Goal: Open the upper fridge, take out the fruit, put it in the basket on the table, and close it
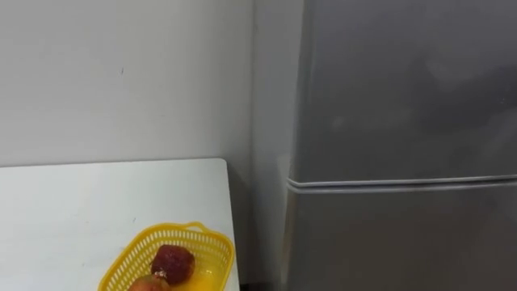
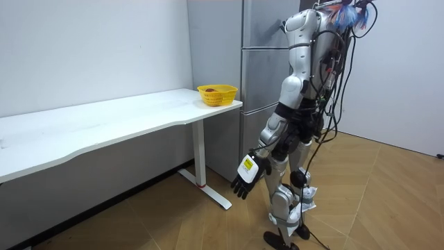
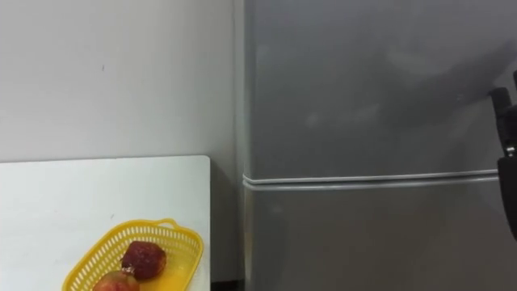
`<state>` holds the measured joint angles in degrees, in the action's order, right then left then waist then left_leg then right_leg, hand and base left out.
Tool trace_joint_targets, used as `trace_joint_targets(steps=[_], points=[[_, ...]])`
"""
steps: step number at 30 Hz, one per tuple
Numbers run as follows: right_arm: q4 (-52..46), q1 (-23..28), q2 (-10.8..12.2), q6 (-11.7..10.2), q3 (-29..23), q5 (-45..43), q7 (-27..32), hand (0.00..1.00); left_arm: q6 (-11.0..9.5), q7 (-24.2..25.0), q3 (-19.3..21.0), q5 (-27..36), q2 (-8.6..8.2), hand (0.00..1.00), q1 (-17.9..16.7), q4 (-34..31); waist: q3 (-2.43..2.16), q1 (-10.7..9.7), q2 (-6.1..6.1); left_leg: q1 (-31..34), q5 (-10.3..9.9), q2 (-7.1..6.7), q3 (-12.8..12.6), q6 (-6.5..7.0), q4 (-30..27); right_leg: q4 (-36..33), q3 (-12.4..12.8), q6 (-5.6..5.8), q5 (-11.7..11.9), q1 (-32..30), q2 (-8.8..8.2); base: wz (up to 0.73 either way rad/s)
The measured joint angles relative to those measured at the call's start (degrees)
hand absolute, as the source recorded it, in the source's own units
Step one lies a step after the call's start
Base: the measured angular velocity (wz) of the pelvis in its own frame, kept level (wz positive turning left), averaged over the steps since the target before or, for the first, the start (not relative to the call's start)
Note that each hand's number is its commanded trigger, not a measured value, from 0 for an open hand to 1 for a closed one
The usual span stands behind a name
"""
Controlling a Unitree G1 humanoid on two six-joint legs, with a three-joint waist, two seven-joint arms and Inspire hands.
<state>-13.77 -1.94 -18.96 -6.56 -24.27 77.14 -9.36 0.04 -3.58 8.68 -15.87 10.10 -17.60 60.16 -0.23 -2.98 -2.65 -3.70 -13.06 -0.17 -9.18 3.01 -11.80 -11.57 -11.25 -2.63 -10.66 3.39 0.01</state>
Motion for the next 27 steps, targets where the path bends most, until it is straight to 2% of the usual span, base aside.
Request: trace_joint_targets(steps=[8, 10, 12, 13, 15, 17, 19, 22, 23, 27], points=[[0.68, 0.07, -0.01, -0.1, -0.12, -3.73, 1.28, 0.0, -0.07, -0.6, 0.36, 0.02, 0.02, 0.0, -0.04, 0.02, 0.07, -0.48, -0.38, -0.03, -0.01, 0.02, 0.15, 0.0, -0.36, 0.39, -0.06, -0.01, 0.0, -0.26, -0.02, 0.0], [1.84, 0.42, -0.01, -0.1, -0.42, -5.64, 2.29, 0.0, -0.07, -0.87, 0.52, -0.04, 0.02, 0.0, -0.12, 0.02, -0.03, -0.62, -0.68, -0.03, -0.01, 0.02, 0.36, 0.0, -0.31, 0.71, -0.08, -0.02, 0.08, 0.03, 0.04, 0.04], [2.03, 1.99, 0.0, -0.09, -0.76, -7.58, 4.54, 0.0, -0.07, -0.98, 0.63, -0.02, 0.01, 0.0, -0.46, -0.54, -0.17, -0.57, -0.49, -0.03, -0.01, 0.03, 0.37, 0.0, -0.29, 0.75, -0.06, -0.02, 0.07, 0.03, 0.07, 0.02], [2.45, 3.24, 0.06, -0.1, -0.8, -10.51, 6.07, 0.0, -0.14, -1.35, 0.62, -0.03, 0.0, 0.0, -0.85, -0.69, -0.21, -0.72, -1.06, -0.02, -0.01, 0.03, 0.43, 0.0, -0.28, 0.8, -0.07, -0.02, 0.07, 0.01, 0.07, 0.0], [4.44, 4.6, 0.07, -0.07, -0.81, -18.16, 9.5, 0.0, -0.06, -2.09, 0.63, 0.12, 0.03, 0.0, -1.01, -0.43, -0.2, -1.3, -1.17, -0.03, -0.01, 0.01, 0.51, 0.0, -0.14, 0.78, -0.08, -0.02, 0.07, 0.01, 0.08, 0.0], [8.29, 6.82, 0.12, 0.09, -0.82, -25.49, 16.51, 0.0, -0.05, -3.69, 0.64, 0.55, 0.18, 0.0, -0.87, -0.42, -0.22, -1.55, -1.73, -0.03, -0.01, -0.01, 0.5, 0.0, 0.04, 0.7, -0.05, -0.01, 0.08, -0.05, 0.09, 0.0], [11.68, 7.74, 0.18, 0.26, -1.08, -28.0, 21.91, 0.0, 0.0, -4.46, 0.44, 0.59, 0.18, 0.0, -0.85, -0.41, -0.26, -2.12, -2.09, 0.0, -0.01, -0.08, 0.69, 0.0, 0.08, 0.79, -0.21, 0.1, 0.15, 0.54, 0.07, 0.03], [15.92, 7.8, 0.49, 0.35, -2.46, -28.05, 30.58, 0.0, 0.53, -4.79, 0.13, 0.63, 0.18, 0.0, -0.67, -0.51, -0.19, -3.05, -1.69, 0.09, -0.03, -0.19, 0.83, 0.04, 0.43, 0.92, -0.21, 0.18, 0.19, 0.56, 0.01, 0.02], [16.57, 7.86, 0.51, 0.41, -3.0, -28.07, 33.26, 0.0, 1.17, -4.72, 0.09, 0.61, 0.17, 0.0, -0.64, -0.87, 0.02, -3.43, -1.6, 0.24, -0.04, -0.21, 0.83, 0.05, 0.47, 0.93, -0.17, 0.19, 0.19, 0.38, 0.01, 0.0], [19.18, 7.97, 0.6, 0.34, -4.72, -29.15, 39.6, 0.0, 2.76, -4.7, 0.16, 0.6, 0.18, 0.0, -0.87, -2.58, 0.12, -3.63, -0.55, 0.3, -0.03, -0.17, 0.4, 0.05, 0.64, 0.97, 0.21, 0.24, 0.15, 0.05, 0.09, -0.05]])
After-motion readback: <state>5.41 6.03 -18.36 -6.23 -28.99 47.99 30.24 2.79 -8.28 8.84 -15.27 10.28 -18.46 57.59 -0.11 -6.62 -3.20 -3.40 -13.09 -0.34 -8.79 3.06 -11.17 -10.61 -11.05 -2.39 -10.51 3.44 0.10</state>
